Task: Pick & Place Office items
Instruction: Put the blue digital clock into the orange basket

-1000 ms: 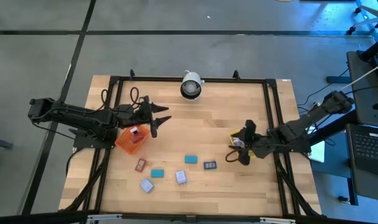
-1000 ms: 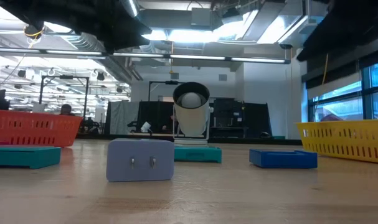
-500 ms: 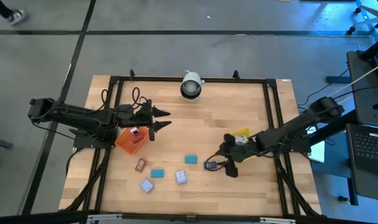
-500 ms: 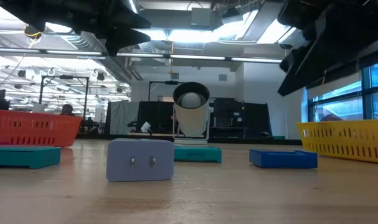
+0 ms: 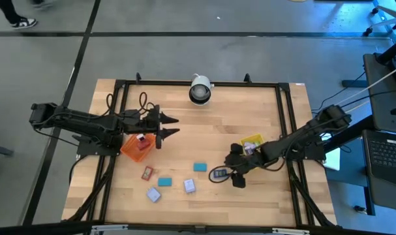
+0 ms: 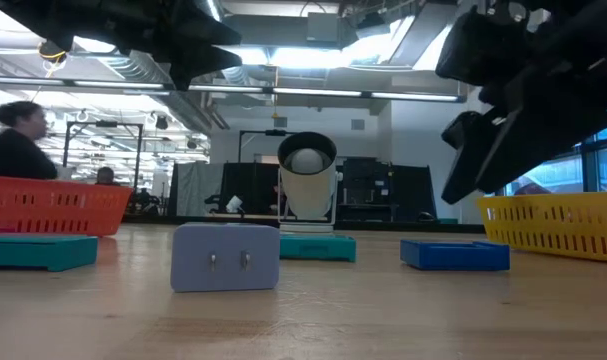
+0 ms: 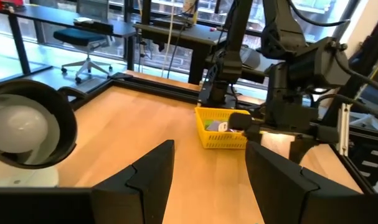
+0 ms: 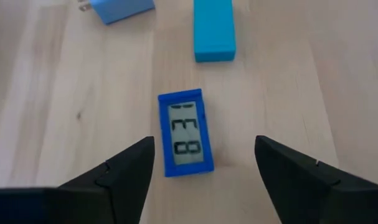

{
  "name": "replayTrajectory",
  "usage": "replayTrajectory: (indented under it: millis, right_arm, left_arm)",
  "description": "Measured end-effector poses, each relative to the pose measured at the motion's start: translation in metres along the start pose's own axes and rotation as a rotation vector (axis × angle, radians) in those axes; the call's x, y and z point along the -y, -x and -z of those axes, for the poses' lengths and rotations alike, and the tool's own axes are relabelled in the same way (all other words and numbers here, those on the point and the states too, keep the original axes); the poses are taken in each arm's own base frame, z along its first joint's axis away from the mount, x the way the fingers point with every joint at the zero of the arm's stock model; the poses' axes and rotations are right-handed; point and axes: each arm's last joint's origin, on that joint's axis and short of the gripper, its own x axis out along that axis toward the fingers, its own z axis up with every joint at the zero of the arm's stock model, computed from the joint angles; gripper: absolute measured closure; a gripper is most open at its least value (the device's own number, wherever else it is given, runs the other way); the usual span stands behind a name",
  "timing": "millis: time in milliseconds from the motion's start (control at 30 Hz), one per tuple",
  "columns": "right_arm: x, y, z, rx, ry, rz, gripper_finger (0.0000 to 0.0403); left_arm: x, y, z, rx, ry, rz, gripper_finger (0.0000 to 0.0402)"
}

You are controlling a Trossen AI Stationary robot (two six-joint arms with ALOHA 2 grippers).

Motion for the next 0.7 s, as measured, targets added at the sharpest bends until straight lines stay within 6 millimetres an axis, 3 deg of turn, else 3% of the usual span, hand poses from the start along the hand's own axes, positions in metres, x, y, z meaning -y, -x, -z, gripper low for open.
replayTrajectory:
  millis: [700]
  right_arm:
    - [-0.002, -0.032, 0.010, -0.032, -0.017, 0.006, 0.0119]
  left_arm:
    - [0.000, 0.000, 0.001, -0.012, 0.026, 0.013, 0.0208]
